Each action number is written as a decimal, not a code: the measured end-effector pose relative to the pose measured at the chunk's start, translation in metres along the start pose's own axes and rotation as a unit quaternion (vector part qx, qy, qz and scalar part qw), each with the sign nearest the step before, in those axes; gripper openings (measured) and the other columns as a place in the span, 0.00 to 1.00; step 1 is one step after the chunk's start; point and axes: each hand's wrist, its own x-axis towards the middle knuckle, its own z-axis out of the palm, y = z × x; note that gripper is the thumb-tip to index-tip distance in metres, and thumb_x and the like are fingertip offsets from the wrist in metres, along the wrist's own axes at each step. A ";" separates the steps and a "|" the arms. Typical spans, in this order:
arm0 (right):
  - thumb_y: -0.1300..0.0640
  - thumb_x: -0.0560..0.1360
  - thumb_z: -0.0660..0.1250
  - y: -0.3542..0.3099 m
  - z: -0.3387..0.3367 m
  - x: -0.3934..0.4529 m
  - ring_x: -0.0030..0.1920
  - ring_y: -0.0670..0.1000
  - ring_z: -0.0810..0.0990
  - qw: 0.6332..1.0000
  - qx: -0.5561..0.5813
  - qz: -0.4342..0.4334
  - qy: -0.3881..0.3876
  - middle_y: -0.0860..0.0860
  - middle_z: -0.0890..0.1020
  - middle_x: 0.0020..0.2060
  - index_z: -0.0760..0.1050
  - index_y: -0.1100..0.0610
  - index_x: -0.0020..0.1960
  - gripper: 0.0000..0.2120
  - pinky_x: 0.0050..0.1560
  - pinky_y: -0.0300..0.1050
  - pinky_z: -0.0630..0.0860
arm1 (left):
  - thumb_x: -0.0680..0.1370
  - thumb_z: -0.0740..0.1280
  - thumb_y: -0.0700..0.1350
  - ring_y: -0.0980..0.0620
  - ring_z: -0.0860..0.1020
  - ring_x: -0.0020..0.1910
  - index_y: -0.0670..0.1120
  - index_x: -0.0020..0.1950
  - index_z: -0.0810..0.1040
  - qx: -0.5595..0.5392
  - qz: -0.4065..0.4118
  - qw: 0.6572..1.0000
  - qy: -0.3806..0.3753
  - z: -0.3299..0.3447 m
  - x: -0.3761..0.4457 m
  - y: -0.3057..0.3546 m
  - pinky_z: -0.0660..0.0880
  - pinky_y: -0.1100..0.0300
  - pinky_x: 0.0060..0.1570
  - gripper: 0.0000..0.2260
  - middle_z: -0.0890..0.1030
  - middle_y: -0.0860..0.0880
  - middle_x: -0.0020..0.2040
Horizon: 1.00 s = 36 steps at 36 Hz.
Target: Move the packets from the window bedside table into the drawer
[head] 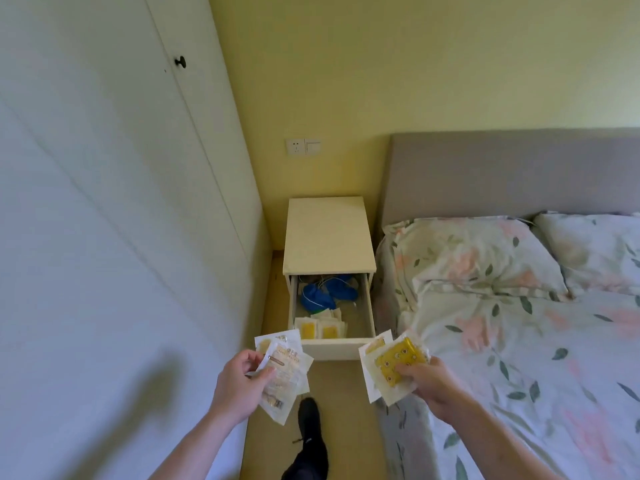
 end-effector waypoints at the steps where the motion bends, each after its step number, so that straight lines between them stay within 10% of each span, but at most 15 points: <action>1: 0.71 0.75 0.71 -0.009 0.007 0.017 0.51 0.61 0.84 1.000 0.001 0.009 0.003 0.61 0.83 0.50 0.75 0.64 0.56 0.12 0.56 0.59 0.81 | 0.77 0.73 0.47 0.56 0.83 0.45 0.47 0.50 0.76 -0.002 -0.006 1.000 -0.002 0.000 0.020 0.002 0.77 0.67 0.32 0.08 0.83 0.56 0.49; 7: 0.70 0.73 0.73 -0.051 0.049 0.123 0.48 0.59 0.86 0.997 -0.008 0.071 0.016 0.59 0.85 0.49 0.74 0.65 0.62 0.19 0.52 0.57 0.83 | 0.78 0.72 0.47 0.57 0.83 0.47 0.49 0.49 0.74 0.009 -0.046 0.999 -0.019 0.005 0.146 0.004 0.78 0.66 0.33 0.07 0.83 0.55 0.53; 11: 0.70 0.74 0.71 -0.087 0.084 0.175 0.45 0.58 0.82 0.996 -0.018 0.074 0.048 0.54 0.81 0.42 0.72 0.53 0.44 0.14 0.58 0.65 0.79 | 0.78 0.71 0.48 0.55 0.82 0.51 0.51 0.48 0.73 0.038 -0.062 0.996 -0.053 0.016 0.224 -0.003 0.79 0.63 0.36 0.07 0.82 0.56 0.56; 15: 0.68 0.77 0.70 -0.098 0.103 0.242 0.39 0.51 0.79 0.992 -0.019 0.098 0.078 0.52 0.79 0.38 0.74 0.58 0.44 0.08 0.41 0.48 0.79 | 0.79 0.71 0.47 0.53 0.82 0.53 0.50 0.49 0.74 0.054 -0.090 0.993 -0.060 0.032 0.287 -0.012 0.79 0.64 0.36 0.06 0.81 0.54 0.58; 22: 0.63 0.76 0.71 -0.068 0.130 0.359 0.48 0.55 0.84 0.981 -0.077 0.161 0.073 0.53 0.84 0.45 0.78 0.59 0.58 0.11 0.57 0.56 0.81 | 0.80 0.69 0.46 0.55 0.82 0.48 0.50 0.51 0.73 0.022 -0.149 0.986 -0.065 0.075 0.352 -0.038 0.79 0.65 0.31 0.05 0.81 0.54 0.56; 36: 0.56 0.77 0.70 0.034 0.186 0.520 0.48 0.52 0.80 0.965 -0.201 0.165 0.028 0.49 0.81 0.45 0.74 0.52 0.56 0.09 0.47 0.47 0.77 | 0.81 0.68 0.45 0.48 0.82 0.55 0.53 0.51 0.74 -0.018 -0.152 0.988 -0.027 0.144 0.436 -0.120 0.83 0.59 0.34 0.04 0.81 0.53 0.58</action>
